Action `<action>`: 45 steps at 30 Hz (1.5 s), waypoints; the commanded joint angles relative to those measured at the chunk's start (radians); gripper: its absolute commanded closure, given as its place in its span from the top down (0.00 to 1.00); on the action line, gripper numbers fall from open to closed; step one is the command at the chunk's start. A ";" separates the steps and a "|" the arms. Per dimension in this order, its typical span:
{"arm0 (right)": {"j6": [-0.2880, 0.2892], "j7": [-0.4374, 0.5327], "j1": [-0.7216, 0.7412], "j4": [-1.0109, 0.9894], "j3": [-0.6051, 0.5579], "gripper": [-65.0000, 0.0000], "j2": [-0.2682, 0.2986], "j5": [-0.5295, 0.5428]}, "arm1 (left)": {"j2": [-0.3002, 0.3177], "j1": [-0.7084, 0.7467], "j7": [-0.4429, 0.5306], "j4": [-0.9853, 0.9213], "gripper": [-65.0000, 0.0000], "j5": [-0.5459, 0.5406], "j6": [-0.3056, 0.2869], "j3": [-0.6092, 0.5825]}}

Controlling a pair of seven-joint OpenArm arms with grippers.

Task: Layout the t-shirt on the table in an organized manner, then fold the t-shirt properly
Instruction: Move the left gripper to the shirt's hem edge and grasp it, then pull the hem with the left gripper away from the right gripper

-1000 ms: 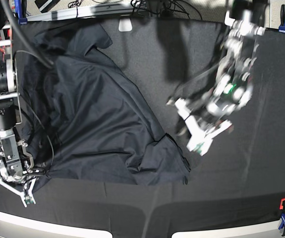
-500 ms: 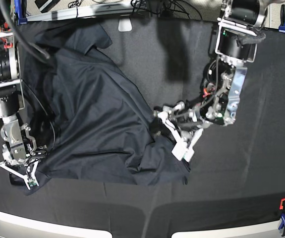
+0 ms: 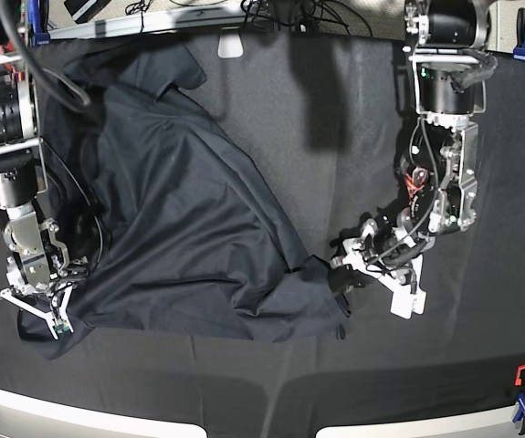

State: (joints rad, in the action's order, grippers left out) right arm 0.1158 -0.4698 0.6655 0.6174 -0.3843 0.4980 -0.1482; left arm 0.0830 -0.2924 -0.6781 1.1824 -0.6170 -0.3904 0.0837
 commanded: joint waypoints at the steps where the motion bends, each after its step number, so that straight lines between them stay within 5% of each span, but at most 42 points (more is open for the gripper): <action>1: -0.011 0.008 0.037 0.016 0.005 0.40 0.014 -0.007 | 0.000 -0.044 0.021 -0.010 0.31 -0.011 0.000 0.008; 6: -0.011 0.009 0.037 0.016 0.005 0.40 0.014 -0.007 | -0.008 -0.134 0.022 -0.221 0.31 -0.073 0.019 0.008; 10: -0.011 0.010 0.037 0.016 0.005 0.40 0.014 -0.007 | -0.024 -0.212 -0.022 -0.380 0.31 -0.173 -0.088 0.008; 14: -0.011 0.010 0.037 0.016 0.005 0.40 0.014 -0.007 | -0.043 -0.265 -0.034 -0.480 0.31 -0.182 -0.098 0.008; 17: -0.011 0.010 0.037 0.016 0.005 0.40 0.014 -0.008 | -0.050 -0.274 -0.064 -0.492 0.31 -0.221 -0.177 0.008; 21: -0.011 0.010 0.037 0.016 0.005 0.40 0.014 -0.008 | -0.040 -0.291 -0.055 -0.489 0.00 -0.255 -0.232 0.009; 24: -0.011 0.010 0.037 0.016 0.005 0.40 0.014 -0.008 | 0.004 -0.330 -0.055 -0.488 0.00 -0.247 -0.232 0.009; 29: -0.011 0.009 0.029 0.016 0.005 0.40 0.014 -0.007 | 0.113 -0.428 -0.010 -0.487 0.00 -0.072 -0.211 0.056; 32: -0.011 0.008 0.019 0.016 0.005 0.40 0.012 -0.008 | 0.159 -0.471 0.093 -0.487 0.00 0.113 -0.098 0.065; 37: -0.011 0.008 0.001 0.016 0.005 0.40 -0.003 -0.010 | 0.162 -0.484 0.224 -0.487 0.00 0.388 -0.026 0.065; 41: -0.011 0.008 -0.002 0.016 0.005 0.40 -0.021 -0.008 | 0.149 -0.483 0.245 -0.487 0.00 0.461 -0.013 0.065; 42: -0.011 0.007 -0.001 0.016 0.005 0.40 -0.025 -0.008 | 0.146 -0.483 0.237 -0.487 0.05 0.460 -0.015 0.064; 45: -0.012 0.007 -0.002 0.016 0.005 0.40 -0.032 -0.008 | 0.142 -0.484 0.219 -0.487 0.41 0.453 -0.051 0.058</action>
State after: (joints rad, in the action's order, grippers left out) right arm 0.1158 -0.4725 0.6270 0.6174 -0.3843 0.4538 -0.1520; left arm 0.2222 -0.7345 -0.4774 0.6769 -0.1509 -0.4297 0.1432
